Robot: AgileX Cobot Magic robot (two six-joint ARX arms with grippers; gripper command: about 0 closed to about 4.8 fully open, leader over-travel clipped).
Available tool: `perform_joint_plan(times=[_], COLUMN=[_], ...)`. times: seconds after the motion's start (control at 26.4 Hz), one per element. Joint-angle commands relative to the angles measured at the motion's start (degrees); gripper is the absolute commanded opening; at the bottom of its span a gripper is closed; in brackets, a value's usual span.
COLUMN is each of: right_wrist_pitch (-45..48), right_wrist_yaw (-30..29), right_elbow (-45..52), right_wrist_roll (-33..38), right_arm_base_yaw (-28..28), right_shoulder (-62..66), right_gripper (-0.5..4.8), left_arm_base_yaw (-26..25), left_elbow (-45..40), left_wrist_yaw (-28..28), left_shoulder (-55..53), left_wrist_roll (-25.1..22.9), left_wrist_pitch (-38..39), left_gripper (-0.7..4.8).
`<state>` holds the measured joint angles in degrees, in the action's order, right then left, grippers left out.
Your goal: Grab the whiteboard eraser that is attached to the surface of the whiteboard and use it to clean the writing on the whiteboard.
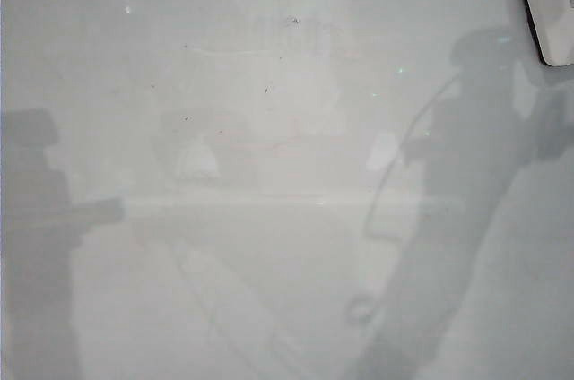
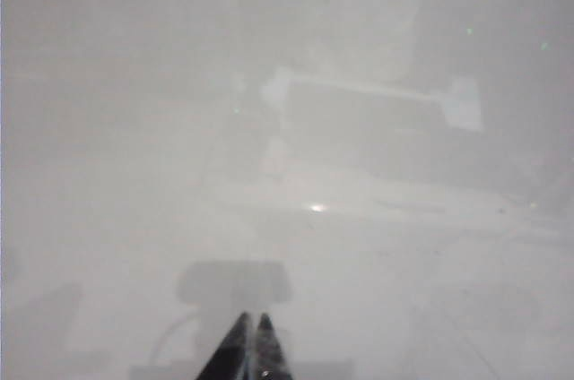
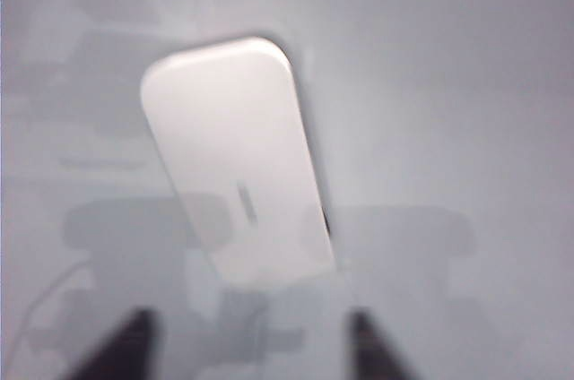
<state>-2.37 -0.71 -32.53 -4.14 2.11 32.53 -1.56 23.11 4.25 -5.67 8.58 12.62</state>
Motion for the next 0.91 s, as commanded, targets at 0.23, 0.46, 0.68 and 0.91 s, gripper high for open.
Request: perform_joint_plan(times=[0.23, 0.46, 0.68, 0.91], right_wrist_pitch=[-14.82, -13.7, -9.97, -9.31], right_wrist_yaw=[-7.04, -9.9, -10.34, -10.8], right_elbow=[1.11, 10.51, 19.23, 24.63], right_wrist_roll=[10.64, 12.11, 12.09, 12.09], right_arm_base_yaw=[-0.07, -0.07, -0.07, -0.07], right_shoulder=[-18.43, -26.18, -26.6, -26.6], right_gripper=[-0.06, -0.04, 0.0, 0.0], left_arm_base_yaw=[0.02, 0.02, 0.04, 0.13], left_elbow=[-9.01, -15.98, -19.15, -21.35], left_wrist_yaw=[-5.84, -6.45, -6.62, -3.74], left_shoulder=[-0.02, -0.02, -0.02, 0.0], left_wrist_roll=[-1.33, -1.07, -1.07, -1.11], left_wrist_pitch=[-10.23, -12.7, -12.66, -12.68], left_gripper=[-0.05, -0.05, -0.05, -0.05])
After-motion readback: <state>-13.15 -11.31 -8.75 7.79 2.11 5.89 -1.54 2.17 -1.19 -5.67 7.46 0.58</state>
